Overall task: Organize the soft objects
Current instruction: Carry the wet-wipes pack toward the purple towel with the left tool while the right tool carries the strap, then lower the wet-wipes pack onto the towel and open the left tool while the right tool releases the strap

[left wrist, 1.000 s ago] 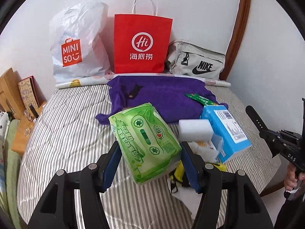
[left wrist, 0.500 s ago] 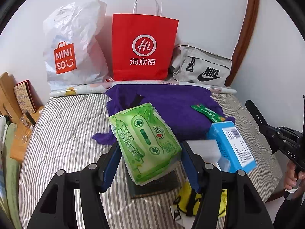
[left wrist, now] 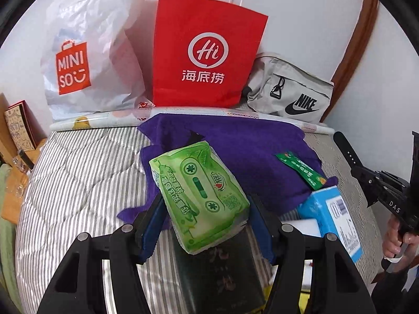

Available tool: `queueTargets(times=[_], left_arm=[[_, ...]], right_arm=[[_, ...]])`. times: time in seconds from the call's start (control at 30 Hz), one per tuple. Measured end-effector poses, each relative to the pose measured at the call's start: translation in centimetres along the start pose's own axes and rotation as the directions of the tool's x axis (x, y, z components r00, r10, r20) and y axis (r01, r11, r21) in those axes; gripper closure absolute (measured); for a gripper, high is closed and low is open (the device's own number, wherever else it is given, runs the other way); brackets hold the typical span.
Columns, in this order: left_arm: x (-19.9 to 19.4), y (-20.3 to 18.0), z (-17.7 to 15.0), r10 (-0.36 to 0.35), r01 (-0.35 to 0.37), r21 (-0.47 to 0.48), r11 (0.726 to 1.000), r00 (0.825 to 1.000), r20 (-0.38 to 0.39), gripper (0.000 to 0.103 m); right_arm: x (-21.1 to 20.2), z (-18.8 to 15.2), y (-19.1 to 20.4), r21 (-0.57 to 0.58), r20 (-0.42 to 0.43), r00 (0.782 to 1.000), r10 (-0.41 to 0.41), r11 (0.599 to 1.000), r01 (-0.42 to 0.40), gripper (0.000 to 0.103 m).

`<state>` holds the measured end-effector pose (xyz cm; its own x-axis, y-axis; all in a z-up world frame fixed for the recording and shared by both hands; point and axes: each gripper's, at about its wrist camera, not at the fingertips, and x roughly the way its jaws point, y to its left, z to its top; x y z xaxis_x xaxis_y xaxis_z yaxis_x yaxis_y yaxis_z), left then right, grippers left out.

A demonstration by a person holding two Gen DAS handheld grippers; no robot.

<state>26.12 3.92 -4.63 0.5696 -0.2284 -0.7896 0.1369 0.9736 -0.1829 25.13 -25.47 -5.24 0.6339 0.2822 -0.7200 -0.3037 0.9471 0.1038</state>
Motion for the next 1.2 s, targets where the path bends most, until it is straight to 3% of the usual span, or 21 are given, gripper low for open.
queueTargets(times=[0.23, 0.77, 1.2], left_arm=[[2.6, 0.4, 1.8, 0.041, -0.041, 0.014, 0.999, 0.999, -0.014, 0.043], [7.9, 1.2, 3.3, -0.019, 0.021, 0.017, 1.0, 0.994, -0.112, 0.043], [10.2, 1.2, 3.3, -0.011, 0.017, 0.031, 0.999, 0.984, -0.18, 0.041]], right_arm=[[3.6, 1.8, -0.4, 0.001, -0.034, 0.999, 0.032, 0.999, -0.032, 0.1], [11.1, 3.3, -1.2, 0.001, -0.187, 0.979, 0.084, 0.996, -0.086, 0.1], [13.0, 2.4, -1.2, 0.001, -0.259, 0.962, 0.088, 0.996, -0.091, 0.1]])
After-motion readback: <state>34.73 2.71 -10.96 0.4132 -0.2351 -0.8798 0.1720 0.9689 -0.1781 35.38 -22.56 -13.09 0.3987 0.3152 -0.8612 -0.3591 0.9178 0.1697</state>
